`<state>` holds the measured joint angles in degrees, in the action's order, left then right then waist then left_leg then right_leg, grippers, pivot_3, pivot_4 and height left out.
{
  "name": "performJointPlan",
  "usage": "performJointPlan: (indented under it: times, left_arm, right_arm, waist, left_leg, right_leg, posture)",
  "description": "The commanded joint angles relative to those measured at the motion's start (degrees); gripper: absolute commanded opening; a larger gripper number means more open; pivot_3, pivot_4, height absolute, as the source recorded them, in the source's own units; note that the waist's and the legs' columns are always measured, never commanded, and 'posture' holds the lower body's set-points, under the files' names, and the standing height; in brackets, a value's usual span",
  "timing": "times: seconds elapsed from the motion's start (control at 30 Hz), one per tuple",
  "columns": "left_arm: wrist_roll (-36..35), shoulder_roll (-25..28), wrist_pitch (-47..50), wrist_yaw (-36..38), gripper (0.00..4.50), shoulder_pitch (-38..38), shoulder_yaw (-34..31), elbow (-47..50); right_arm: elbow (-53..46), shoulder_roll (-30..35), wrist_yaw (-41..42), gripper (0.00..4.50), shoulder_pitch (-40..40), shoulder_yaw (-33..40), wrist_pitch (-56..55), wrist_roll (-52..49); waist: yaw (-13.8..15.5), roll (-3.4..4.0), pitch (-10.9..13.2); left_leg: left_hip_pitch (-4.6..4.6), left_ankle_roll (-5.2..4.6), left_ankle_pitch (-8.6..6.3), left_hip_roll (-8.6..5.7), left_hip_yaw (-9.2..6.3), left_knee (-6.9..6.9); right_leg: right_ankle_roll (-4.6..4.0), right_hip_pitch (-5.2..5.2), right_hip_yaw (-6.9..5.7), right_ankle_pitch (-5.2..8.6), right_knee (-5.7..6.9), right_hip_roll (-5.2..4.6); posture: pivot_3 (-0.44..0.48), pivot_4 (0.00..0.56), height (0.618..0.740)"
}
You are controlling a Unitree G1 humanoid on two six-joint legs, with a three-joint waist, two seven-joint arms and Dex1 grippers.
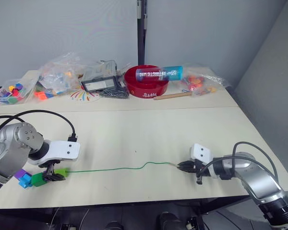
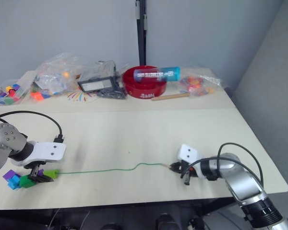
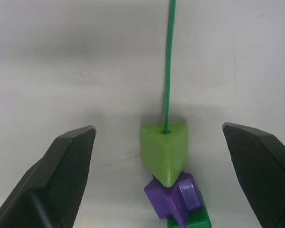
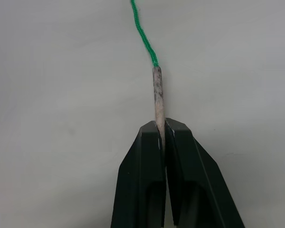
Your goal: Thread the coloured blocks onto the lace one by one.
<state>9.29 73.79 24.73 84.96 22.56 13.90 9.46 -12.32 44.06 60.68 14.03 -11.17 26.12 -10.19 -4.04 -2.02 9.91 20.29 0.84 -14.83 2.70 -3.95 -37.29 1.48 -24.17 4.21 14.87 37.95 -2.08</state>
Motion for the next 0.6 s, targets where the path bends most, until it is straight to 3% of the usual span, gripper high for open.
performJointPlan:
  times: [0.03,0.6]
  left_arm:
    - [3.14,0.90,2.32,-1.22,4.49,1.50,-0.07,3.76]
    - [8.04,0.81,-1.90,-12.47,4.49,-10.40,-3.15,5.68]
  right_arm:
    - [-1.40,-0.67,-0.84,0.00,-0.81,-1.30,1.10,0.29]
    - [-2.36,0.71,0.49,0.00,0.39,-0.45,3.34,-1.11]
  waist:
    - [0.04,-0.09,0.05]
    - [0.38,-0.13,0.19]
  left_leg:
    - [0.00,0.00,0.00,0.00,0.00,0.00]
    - [0.01,-0.01,0.00,-0.01,0.00,0.00]
  right_leg:
    - [0.00,0.00,0.00,0.00,0.00,0.00]
    - [-0.02,-0.01,0.00,-0.01,-0.02,-0.03]
  posture:
    - [0.000,0.150,0.731]
    - [0.000,0.150,0.731]
